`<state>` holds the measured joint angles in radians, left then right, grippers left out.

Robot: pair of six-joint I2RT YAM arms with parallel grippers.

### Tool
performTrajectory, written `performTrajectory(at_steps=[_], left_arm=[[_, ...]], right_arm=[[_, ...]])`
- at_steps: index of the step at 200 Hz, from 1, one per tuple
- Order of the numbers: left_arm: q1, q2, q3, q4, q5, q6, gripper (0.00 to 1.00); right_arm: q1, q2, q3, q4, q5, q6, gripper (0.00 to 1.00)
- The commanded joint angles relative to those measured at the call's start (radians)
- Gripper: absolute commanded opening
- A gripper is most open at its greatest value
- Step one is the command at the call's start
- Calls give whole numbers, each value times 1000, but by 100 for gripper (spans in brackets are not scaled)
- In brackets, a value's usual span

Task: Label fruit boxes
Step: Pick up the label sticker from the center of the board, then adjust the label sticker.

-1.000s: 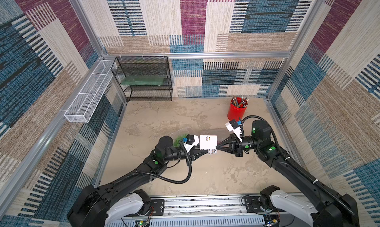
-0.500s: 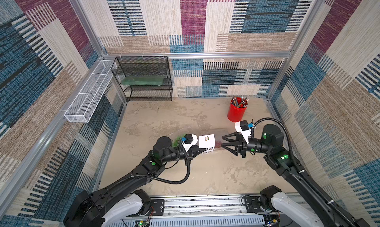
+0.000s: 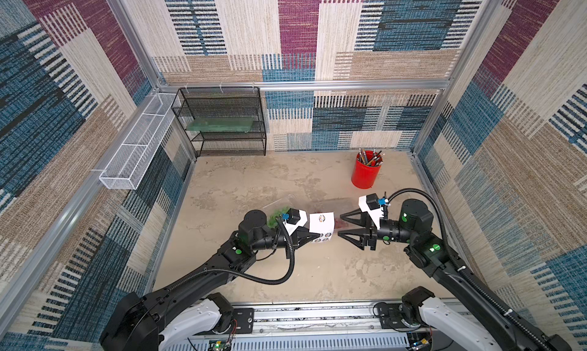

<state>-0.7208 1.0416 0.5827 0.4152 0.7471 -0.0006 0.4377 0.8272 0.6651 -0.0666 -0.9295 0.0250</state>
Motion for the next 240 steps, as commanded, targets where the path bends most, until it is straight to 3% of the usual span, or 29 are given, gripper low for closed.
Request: performTrajectory(at_steps=[1, 39, 56, 74, 91, 113, 124, 153, 195, 240], left_arm=[[-2, 10, 15, 25, 60, 5, 0], [-12, 15, 19, 31, 66, 5, 0], [-13, 15, 17, 30, 62, 8, 0], [-15, 14, 16, 28, 58, 10, 0], [-17, 15, 14, 31, 51, 10, 3], [-18, 19, 8, 37, 43, 10, 20], [-18, 23, 6, 37, 44, 8, 23], [-20, 30, 4, 36, 44, 9, 23], [-20, 18, 2, 44, 19, 11, 12], [-19, 13, -3, 52, 11, 1, 13]], right_arm=[[17, 44, 20, 55, -115, 32, 66], [44, 103, 27, 86, -154, 35, 61], [45, 114, 29, 93, -170, 38, 54], [45, 122, 32, 101, -187, 35, 16], [44, 123, 35, 101, -184, 35, 0], [38, 118, 33, 136, -186, 55, 0], [35, 119, 31, 155, -192, 67, 0], [33, 129, 42, 161, -206, 75, 0], [32, 137, 43, 160, -209, 75, 0], [32, 138, 44, 159, -211, 76, 0]])
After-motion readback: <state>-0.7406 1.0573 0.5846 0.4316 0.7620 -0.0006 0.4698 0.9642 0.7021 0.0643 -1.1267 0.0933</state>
